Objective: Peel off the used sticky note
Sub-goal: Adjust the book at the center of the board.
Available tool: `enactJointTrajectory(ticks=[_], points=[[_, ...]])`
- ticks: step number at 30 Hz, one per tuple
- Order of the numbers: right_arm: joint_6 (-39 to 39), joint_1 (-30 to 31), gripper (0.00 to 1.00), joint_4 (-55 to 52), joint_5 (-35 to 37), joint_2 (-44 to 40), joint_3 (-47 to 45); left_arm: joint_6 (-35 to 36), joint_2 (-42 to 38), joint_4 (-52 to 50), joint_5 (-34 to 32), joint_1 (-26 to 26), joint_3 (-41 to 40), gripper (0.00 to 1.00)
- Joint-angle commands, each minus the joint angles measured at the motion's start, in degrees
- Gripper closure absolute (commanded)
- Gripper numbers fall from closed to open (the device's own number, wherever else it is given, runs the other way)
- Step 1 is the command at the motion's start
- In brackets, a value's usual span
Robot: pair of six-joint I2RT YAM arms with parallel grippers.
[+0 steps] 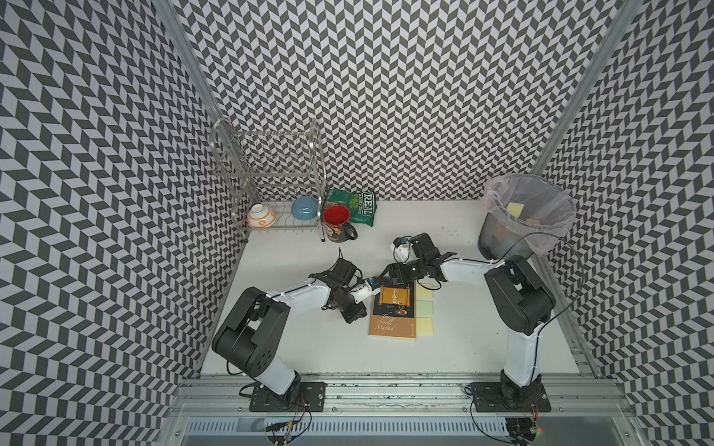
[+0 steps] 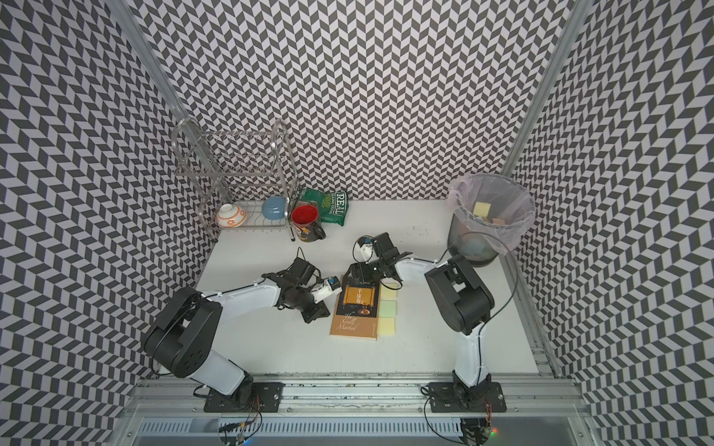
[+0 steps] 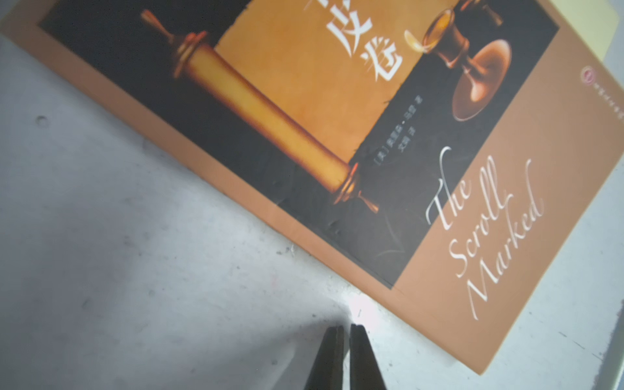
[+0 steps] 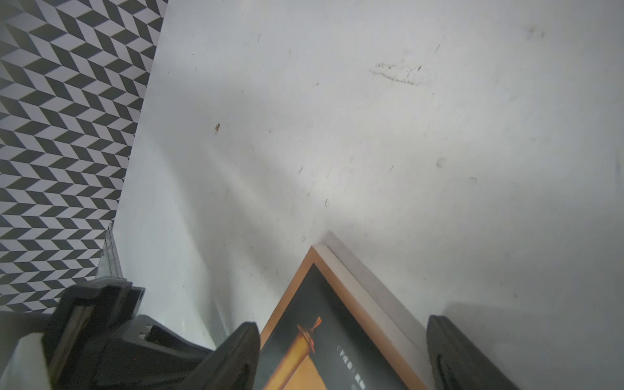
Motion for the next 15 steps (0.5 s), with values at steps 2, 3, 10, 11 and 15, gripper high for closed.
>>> enactJointTrajectory(ticks=[2,3,10,11,15], points=[[2.95,-1.32,0.17,-0.86,2.28,-10.76,-1.31,-1.20,-6.44,0.66,-2.61,-0.32,-0.39,0.77],[3.65,-1.68,0.16,-1.32,2.38,-12.68,-2.16,-1.34,-8.03,1.41,-3.15,-0.28,-0.76,0.70],[10.56,-2.23,0.15,0.10,2.67,-26.44,-15.78,-2.65,-10.96,8.76,-3.98,-0.41,-1.37,0.40],[11.40,-2.31,0.14,1.03,2.27,-27.96,-17.79,-3.02,-10.19,9.20,-3.78,-0.49,-1.15,0.38],[13.47,-2.72,0.10,3.52,0.98,-30.99,-23.39,-4.53,-6.33,10.63,-4.70,-2.06,-1.37,0.33]])
